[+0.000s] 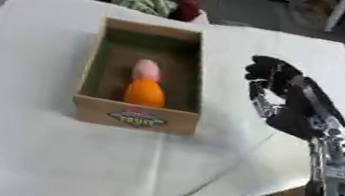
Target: Pick up objects on the table and place them in the box.
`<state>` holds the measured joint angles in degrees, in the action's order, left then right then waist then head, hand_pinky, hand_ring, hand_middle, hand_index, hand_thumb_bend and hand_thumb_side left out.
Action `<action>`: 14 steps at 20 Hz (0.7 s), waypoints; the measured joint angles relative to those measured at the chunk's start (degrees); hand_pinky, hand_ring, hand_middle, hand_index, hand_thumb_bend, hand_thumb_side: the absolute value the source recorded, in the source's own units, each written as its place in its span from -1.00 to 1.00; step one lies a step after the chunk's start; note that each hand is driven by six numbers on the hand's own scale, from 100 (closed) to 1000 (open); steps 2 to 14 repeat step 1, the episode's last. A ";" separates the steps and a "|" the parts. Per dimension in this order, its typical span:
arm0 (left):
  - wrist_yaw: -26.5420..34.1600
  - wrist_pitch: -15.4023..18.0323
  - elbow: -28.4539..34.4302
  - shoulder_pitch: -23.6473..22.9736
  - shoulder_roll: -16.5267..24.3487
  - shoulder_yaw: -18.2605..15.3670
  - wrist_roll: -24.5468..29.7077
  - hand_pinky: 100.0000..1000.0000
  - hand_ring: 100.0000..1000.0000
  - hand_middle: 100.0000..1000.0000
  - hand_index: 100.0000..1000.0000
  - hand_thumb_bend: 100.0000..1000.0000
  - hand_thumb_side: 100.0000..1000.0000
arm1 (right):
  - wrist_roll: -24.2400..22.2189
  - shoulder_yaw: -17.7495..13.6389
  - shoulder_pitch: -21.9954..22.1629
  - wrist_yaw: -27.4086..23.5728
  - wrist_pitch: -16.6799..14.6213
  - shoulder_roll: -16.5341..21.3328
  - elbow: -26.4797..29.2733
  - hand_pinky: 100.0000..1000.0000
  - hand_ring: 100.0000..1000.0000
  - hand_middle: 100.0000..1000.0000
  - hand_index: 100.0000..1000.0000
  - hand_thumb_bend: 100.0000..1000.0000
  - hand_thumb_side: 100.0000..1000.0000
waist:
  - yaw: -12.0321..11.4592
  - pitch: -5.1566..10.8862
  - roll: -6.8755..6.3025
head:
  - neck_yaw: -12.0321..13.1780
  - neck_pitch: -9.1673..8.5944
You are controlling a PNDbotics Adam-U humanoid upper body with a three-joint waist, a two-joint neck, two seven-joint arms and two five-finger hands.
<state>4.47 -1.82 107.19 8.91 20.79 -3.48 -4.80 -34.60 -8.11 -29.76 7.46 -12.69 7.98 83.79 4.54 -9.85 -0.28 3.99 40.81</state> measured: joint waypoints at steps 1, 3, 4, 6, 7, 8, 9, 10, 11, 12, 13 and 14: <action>-0.03 -0.03 -0.11 -0.14 -0.24 -0.05 0.03 0.57 0.28 0.16 0.41 -0.54 -0.30 | 0.09 0.00 0.00 0.00 -0.01 0.00 0.01 0.45 0.48 0.40 0.71 -1.00 -0.59 | -0.04 -0.02 0.00 | 0.22 0.02; -0.03 -0.03 -0.11 -0.14 -0.24 -0.05 0.03 0.57 0.28 0.16 0.41 -0.54 -0.30 | 0.09 0.00 0.00 0.00 -0.01 0.00 0.01 0.45 0.48 0.40 0.71 -1.00 -0.59 | -0.04 -0.02 0.00 | 0.22 0.02; -0.03 -0.03 -0.11 -0.14 -0.24 -0.05 0.03 0.57 0.28 0.16 0.41 -0.54 -0.30 | 0.09 0.00 0.00 0.00 -0.01 0.00 0.01 0.45 0.48 0.40 0.71 -1.00 -0.59 | -0.04 -0.02 0.00 | 0.22 0.02; -0.03 -0.03 -0.11 -0.14 -0.24 -0.05 0.03 0.57 0.28 0.16 0.41 -0.54 -0.30 | 0.09 0.00 0.00 0.00 -0.01 0.00 0.01 0.45 0.48 0.40 0.71 -1.00 -0.59 | -0.04 -0.02 0.00 | 0.22 0.02; -0.03 -0.03 -0.11 -0.14 -0.24 -0.05 0.03 0.57 0.28 0.16 0.41 -0.54 -0.30 | 0.09 0.00 0.00 0.00 -0.01 0.00 0.01 0.45 0.48 0.40 0.71 -1.00 -0.59 | -0.04 -0.02 0.00 | 0.22 0.02; -0.03 -0.03 -0.11 -0.14 -0.24 -0.05 0.03 0.57 0.28 0.16 0.41 -0.54 -0.30 | 0.09 0.00 0.00 0.00 -0.01 0.00 0.01 0.45 0.48 0.40 0.71 -1.00 -0.59 | -0.04 -0.02 0.00 | 0.22 0.02; -0.03 -0.03 -0.11 -0.14 -0.24 -0.05 0.03 0.57 0.28 0.16 0.41 -0.54 -0.30 | 0.09 0.00 0.00 0.00 -0.01 0.00 0.01 0.45 0.48 0.40 0.71 -1.00 -0.59 | -0.04 -0.02 0.00 | 0.22 0.02; -0.03 -0.03 -0.11 -0.14 -0.24 -0.05 0.03 0.57 0.28 0.16 0.41 -0.54 -0.30 | 0.09 0.00 0.00 0.00 -0.01 0.00 0.01 0.45 0.48 0.40 0.71 -1.00 -0.59 | -0.04 -0.02 0.00 | 0.22 0.02; -0.03 -0.03 -0.11 -0.14 -0.24 -0.05 0.03 0.57 0.28 0.16 0.41 -0.54 -0.30 | 0.09 0.00 0.00 0.00 -0.01 0.00 0.01 0.45 0.48 0.40 0.71 -1.00 -0.59 | -0.04 -0.02 0.00 | 0.22 0.02; -0.03 -0.03 -0.11 -0.14 -0.24 -0.05 0.03 0.57 0.28 0.16 0.41 -0.54 -0.30 | 0.09 0.00 0.00 0.00 -0.01 0.00 0.01 0.45 0.48 0.40 0.71 -1.00 -0.59 | -0.04 -0.02 0.00 | 0.22 0.02; -0.03 -0.03 -0.11 -0.14 -0.24 -0.05 0.03 0.57 0.28 0.16 0.41 -0.54 -0.30 | 0.09 0.00 0.00 0.00 -0.01 0.00 0.01 0.45 0.48 0.40 0.71 -1.00 -0.59 | -0.04 -0.02 0.00 | 0.22 0.02; -0.03 -0.03 -0.11 -0.14 -0.24 -0.05 0.03 0.57 0.28 0.16 0.41 -0.54 -0.30 | 0.09 0.00 0.00 0.00 -0.01 0.00 0.01 0.45 0.48 0.40 0.71 -1.00 -0.59 | -0.04 -0.02 0.00 | 0.22 0.02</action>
